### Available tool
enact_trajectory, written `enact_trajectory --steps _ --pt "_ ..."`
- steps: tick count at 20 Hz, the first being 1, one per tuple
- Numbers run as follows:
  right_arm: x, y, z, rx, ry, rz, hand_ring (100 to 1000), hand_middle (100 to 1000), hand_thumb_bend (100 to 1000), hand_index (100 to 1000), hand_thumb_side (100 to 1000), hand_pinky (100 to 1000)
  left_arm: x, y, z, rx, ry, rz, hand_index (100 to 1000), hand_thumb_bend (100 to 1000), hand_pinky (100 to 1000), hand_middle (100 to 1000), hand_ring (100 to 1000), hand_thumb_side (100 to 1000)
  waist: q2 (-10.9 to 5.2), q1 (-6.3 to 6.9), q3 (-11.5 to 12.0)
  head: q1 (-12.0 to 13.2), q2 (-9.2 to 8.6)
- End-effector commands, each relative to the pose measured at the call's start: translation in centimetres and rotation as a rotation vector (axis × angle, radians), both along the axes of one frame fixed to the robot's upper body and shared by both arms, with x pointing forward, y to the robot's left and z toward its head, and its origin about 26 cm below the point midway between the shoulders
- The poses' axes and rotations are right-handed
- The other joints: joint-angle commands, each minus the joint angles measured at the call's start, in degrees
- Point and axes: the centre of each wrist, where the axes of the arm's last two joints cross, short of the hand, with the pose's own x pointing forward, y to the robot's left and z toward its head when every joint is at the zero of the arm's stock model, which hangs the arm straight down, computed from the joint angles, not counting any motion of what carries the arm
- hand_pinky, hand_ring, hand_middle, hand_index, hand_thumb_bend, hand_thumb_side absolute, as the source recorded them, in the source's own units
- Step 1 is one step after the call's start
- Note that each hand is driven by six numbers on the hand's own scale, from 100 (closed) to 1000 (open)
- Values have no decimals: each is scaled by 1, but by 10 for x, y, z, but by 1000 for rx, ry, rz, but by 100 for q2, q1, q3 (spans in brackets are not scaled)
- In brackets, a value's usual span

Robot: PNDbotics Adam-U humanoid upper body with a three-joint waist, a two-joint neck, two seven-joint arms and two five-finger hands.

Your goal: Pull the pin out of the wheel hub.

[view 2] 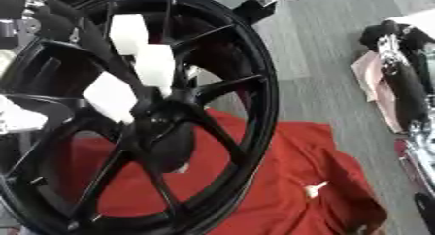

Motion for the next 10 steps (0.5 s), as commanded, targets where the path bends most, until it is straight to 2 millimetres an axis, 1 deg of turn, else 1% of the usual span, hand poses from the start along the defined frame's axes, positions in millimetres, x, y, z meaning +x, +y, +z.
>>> enact_trajectory --steps 1,7,10 --pt "-1 1 8 -6 -25 12 723 622 100 635 648 843 -3 0 4 3 9 4 890 271 859 837 851 381 -69 -16 -14 31 -69" --pt "-1 3 8 2 -26 14 724 623 100 635 655 844 1 -4 1 4 33 -2 883 258 853 817 836 396 -17 -13 -35 59 -71" --pt "0 3 8 4 -27 17 724 623 100 635 658 844 2 -6 -1 6 37 -6 890 243 855 821 839 391 5 -10 -46 17 -109"
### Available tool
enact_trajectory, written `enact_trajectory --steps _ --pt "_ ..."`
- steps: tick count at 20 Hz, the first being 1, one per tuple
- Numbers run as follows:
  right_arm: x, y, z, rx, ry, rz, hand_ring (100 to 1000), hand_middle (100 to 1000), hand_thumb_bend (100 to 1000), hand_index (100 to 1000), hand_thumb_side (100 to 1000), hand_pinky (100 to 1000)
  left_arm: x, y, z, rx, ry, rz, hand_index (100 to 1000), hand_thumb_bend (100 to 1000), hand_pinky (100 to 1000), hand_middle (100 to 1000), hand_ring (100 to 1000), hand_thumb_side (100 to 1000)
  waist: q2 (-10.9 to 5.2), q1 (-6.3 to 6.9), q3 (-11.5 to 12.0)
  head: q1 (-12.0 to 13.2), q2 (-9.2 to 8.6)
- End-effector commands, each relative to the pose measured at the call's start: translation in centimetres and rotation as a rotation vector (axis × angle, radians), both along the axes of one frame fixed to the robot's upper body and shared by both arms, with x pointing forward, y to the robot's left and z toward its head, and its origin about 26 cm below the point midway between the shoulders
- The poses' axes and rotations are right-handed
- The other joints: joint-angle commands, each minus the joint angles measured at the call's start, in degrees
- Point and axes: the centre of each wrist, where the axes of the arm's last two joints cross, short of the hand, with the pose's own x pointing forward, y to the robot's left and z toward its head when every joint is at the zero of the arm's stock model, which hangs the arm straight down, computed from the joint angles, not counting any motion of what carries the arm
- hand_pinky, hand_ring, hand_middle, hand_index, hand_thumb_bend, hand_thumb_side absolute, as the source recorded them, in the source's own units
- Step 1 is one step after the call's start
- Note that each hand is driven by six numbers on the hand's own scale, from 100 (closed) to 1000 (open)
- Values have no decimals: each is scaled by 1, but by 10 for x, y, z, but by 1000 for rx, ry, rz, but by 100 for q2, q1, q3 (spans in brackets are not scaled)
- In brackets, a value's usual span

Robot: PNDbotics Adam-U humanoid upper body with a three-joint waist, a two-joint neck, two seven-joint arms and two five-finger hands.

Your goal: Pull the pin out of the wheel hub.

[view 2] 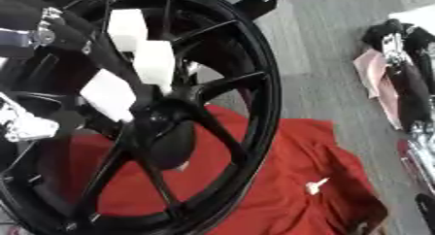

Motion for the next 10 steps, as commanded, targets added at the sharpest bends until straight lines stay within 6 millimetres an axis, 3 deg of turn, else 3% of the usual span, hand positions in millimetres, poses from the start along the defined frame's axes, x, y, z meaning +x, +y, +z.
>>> enact_trajectory --steps 1,10 --pt "-1 2 7 -5 -22 14 724 623 100 635 659 844 -1 -1 6 5 -9 7 890 241 856 822 840 388 -83 -15 -12 -49 -140" --pt "-1 3 7 8 -25 15 724 623 100 635 662 846 6 -6 -1 32 5 -8 903 238 858 848 846 373 -48 13 -47 -74 -284"
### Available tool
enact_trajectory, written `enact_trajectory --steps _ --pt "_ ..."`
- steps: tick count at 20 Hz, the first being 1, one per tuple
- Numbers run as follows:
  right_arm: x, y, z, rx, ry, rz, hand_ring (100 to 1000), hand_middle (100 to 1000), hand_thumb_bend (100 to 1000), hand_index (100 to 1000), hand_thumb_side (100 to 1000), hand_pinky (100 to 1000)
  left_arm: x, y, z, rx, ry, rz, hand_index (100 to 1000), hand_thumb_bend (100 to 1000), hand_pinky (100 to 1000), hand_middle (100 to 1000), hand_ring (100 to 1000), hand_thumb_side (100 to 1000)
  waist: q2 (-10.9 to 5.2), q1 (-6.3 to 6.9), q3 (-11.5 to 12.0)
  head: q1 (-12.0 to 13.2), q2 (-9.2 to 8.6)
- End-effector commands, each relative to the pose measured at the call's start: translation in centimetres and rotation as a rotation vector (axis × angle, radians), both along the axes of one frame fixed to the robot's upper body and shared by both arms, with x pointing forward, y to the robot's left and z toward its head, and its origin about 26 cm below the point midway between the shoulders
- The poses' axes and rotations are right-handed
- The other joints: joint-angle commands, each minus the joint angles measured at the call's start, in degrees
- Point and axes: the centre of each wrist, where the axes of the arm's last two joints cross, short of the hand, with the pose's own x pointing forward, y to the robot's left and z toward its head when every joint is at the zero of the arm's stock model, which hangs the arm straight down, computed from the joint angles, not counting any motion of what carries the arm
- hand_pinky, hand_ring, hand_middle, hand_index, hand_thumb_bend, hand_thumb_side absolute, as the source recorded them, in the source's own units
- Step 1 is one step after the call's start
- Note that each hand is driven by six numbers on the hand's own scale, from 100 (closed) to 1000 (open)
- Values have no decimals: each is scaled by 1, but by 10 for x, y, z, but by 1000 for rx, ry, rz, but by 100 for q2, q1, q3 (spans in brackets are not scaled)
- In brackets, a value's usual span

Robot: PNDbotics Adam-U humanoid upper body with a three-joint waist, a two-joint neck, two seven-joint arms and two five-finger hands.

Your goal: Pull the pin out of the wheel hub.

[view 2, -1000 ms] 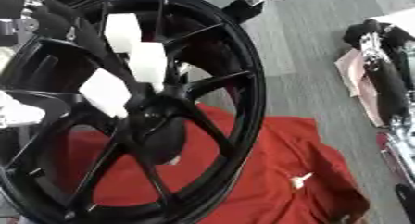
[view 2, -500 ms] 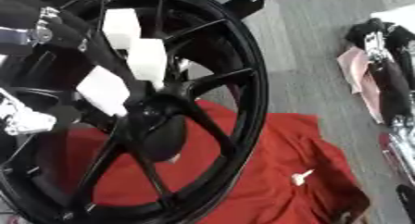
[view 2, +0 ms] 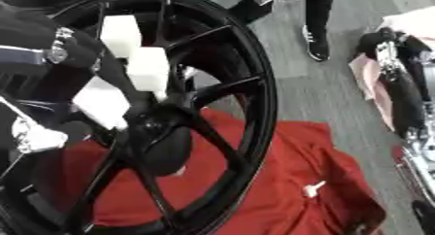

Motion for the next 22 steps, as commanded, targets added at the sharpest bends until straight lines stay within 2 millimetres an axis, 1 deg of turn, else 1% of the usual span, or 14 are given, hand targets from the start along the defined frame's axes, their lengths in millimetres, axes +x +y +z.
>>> enact_trajectory --steps 1,3,8,10,15,19,20,21,22 --pt "-1 2 8 -4 -25 12 724 623 100 635 665 846 1 -1 5 15 -24 11 905 244 857 844 845 366 -101 -15 -13 -8 -99" --pt "-1 2 8 -1 -25 13 724 622 100 634 667 846 4 -2 4 23 -34 20 895 258 853 831 842 341 -103 -10 -21 14 -111" --pt "-1 2 7 7 -24 11 724 622 100 634 666 847 11 -3 1 56 -88 38 887 301 850 837 843 306 -99 -1 -31 94 -129" --pt "-1 3 6 10 -23 11 724 622 100 634 673 847 16 -3 -1 72 -102 48 888 303 848 831 838 308 -94 5 -35 116 -141" --pt "-1 3 6 18 -24 12 725 623 100 634 675 848 23 -4 -4 80 -98 53 872 269 837 779 810 296 -94 8 -41 132 -152" --pt "-1 3 5 22 -23 12 726 624 100 635 678 848 23 -5 -3 65 -81 55 828 216 828 703 772 279 -94 5 -43 143 -151" --pt "-1 3 5 23 -23 11 726 624 100 635 677 849 23 -5 -3 59 -77 56 796 188 820 655 747 256 -94 4 -41 143 -151" --pt "-1 3 5 23 -23 10 726 624 100 635 678 849 22 -5 -2 53 -74 56 746 161 809 599 709 239 -93 3 -39 141 -152" --pt "-1 3 5 24 -23 10 726 624 100 635 678 849 21 -5 0 44 -69 57 730 150 804 581 696 231 -93 1 -38 142 -152"
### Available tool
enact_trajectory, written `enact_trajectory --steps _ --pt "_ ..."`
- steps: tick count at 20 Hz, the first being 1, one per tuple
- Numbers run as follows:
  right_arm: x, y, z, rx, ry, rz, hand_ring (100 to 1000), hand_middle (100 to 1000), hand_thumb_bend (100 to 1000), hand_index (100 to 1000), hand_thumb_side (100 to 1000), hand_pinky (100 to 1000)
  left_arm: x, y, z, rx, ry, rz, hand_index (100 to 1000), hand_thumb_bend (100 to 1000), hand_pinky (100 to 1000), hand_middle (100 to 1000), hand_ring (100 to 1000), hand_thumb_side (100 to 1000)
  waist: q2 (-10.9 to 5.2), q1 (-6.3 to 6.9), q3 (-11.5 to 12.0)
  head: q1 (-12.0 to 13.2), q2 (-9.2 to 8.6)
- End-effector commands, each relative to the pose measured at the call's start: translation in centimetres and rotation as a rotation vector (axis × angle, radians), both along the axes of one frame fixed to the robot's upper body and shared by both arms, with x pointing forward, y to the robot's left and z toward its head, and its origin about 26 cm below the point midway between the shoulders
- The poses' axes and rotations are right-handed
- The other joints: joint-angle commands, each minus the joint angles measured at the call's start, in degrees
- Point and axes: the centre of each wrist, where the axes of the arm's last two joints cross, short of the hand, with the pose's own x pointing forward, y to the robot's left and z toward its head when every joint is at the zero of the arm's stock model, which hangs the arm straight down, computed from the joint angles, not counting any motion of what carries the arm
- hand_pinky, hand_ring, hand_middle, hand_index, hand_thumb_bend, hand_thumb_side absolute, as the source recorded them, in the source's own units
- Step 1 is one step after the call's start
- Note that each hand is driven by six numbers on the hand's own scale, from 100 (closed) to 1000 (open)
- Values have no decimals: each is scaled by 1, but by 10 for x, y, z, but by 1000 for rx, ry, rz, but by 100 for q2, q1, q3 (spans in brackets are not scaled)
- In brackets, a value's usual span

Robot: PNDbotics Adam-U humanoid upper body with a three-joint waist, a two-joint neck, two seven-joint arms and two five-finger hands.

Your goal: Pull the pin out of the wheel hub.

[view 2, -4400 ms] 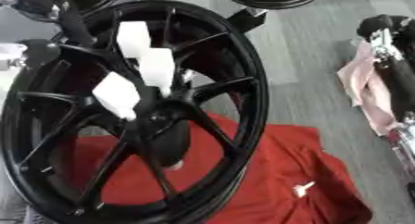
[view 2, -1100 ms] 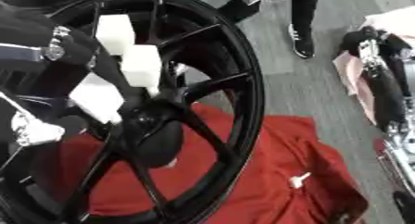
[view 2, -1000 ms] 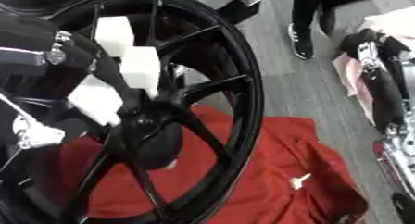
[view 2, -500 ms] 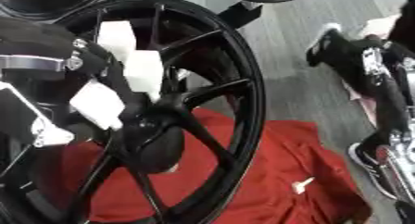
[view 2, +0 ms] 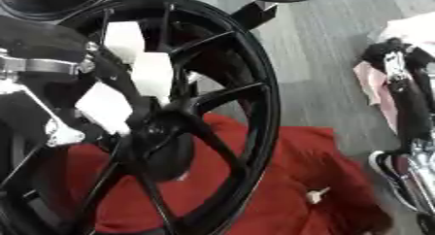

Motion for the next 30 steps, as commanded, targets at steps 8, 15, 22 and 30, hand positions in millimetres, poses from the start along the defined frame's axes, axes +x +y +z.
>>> enact_trajectory --steps 8,15,22,30 --pt "-2 0 8 0 -25 5 727 625 100 635 676 850 -22 6 29 -94 -36 2 476 100 709 396 534 142 -119 -42 23 22 -89" --pt "-2 -1 9 -5 -32 5 727 624 100 635 669 850 -44 33 62 -317 -182 9 425 100 701 356 504 209 -147 -80 78 -18 -80" --pt "-2 -3 10 -9 -43 -7 727 625 100 635 662 851 -22 107 84 -695 -377 251 433 100 702 333 487 281 -149 -121 182 -68 -75" --pt "-3 -6 12 -6 -63 -23 728 625 100 636 656 852 38 228 60 -867 -538 777 445 100 702 333 489 295 -146 -162 260 -39 -97"
